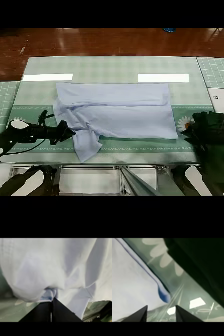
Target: Fold the shirts.
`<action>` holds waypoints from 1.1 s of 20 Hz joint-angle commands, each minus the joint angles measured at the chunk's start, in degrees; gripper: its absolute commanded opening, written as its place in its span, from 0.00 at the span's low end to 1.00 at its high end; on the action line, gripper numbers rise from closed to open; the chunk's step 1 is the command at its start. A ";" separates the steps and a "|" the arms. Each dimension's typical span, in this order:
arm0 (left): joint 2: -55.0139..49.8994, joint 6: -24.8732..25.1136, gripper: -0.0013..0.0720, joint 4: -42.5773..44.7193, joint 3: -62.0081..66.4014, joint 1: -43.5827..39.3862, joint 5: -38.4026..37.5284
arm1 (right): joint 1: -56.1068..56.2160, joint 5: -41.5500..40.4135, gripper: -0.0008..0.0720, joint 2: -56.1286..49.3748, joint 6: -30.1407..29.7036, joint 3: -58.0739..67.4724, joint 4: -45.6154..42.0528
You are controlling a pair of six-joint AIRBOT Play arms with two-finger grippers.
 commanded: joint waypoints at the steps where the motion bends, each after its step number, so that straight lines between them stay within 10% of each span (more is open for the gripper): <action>1: -0.35 1.22 0.04 1.99 -0.02 -0.37 1.95 | 2.58 0.76 0.57 -0.96 0.96 -1.40 -1.77; 11: -0.35 1.20 0.04 1.99 0.00 -0.37 1.75 | 12.79 -14.75 0.57 -17.05 -8.66 -0.31 19.26; 12: -0.35 1.22 0.04 1.99 0.09 -0.35 1.75 | 14.36 -14.99 0.54 -18.73 -9.11 0.81 20.06; 14: -0.35 2.36 0.04 2.05 1.88 0.07 0.90 | 17.27 -13.11 0.10 -20.63 -11.26 3.72 20.09; 15: -0.33 3.21 0.04 2.27 4.09 0.81 -0.83 | 18.27 -10.99 0.04 -20.72 -12.79 5.88 19.93; 22: -2.95 9.75 0.04 2.25 28.24 10.08 -14.10 | 18.84 -3.39 0.04 -20.98 -9.03 24.11 17.97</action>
